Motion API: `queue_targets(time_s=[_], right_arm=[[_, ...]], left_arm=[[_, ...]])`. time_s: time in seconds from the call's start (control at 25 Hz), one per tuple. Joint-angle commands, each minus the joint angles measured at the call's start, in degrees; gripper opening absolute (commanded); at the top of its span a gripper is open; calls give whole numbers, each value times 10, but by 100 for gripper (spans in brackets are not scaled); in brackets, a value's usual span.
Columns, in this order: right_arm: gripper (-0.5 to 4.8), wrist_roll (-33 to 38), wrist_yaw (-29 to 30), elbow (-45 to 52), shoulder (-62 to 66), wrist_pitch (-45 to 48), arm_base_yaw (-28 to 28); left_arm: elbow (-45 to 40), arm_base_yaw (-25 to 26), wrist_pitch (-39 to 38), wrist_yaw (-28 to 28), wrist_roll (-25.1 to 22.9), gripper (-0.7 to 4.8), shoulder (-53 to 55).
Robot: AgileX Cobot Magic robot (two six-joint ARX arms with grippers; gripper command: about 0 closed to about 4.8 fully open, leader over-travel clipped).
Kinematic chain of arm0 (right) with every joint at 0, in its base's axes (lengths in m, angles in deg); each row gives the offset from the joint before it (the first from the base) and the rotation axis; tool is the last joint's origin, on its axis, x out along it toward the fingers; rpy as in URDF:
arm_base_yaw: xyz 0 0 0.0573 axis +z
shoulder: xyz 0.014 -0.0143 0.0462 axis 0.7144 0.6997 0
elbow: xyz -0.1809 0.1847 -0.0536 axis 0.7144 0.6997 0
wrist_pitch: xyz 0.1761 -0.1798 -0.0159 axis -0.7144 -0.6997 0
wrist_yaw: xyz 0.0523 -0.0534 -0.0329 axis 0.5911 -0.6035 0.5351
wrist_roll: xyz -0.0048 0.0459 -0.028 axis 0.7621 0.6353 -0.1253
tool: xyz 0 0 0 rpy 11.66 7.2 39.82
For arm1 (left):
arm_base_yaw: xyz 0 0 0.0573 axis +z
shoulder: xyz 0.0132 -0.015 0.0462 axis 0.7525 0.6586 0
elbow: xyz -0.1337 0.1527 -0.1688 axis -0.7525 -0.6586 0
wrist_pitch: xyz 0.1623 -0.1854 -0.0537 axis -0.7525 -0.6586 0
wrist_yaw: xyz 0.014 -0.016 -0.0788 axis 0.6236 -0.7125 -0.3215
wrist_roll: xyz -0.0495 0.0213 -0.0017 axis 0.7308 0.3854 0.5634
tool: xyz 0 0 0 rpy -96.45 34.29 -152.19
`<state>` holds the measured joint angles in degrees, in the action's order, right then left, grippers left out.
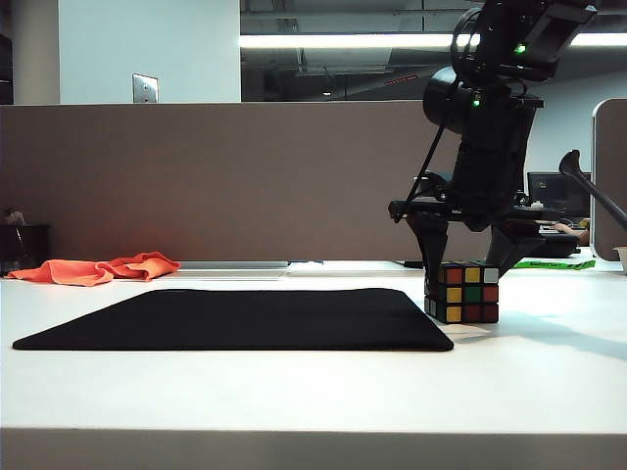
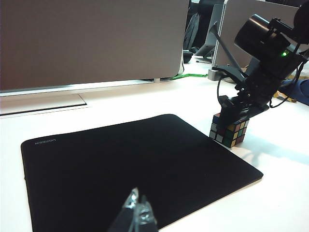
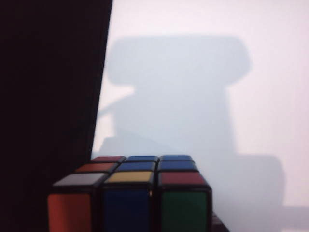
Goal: Pick up the cube on the right side of the mouse pad, then place it in the center of the mouse pad.
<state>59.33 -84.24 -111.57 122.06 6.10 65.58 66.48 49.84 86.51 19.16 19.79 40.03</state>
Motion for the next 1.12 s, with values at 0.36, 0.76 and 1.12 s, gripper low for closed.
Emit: queue_targets(time_s=[0.36,0.76,1.12], right_arm=[[291,16,30,-13,-29,32,1],[292,33,74,-101,-31,42,50],[295,93,61,-110,-10,126,153]], left_arm=[[2,0,5,0,2,-6,0],[2,0,5,1,3,-6,0],[2,0,5,9,4,-6,0]])
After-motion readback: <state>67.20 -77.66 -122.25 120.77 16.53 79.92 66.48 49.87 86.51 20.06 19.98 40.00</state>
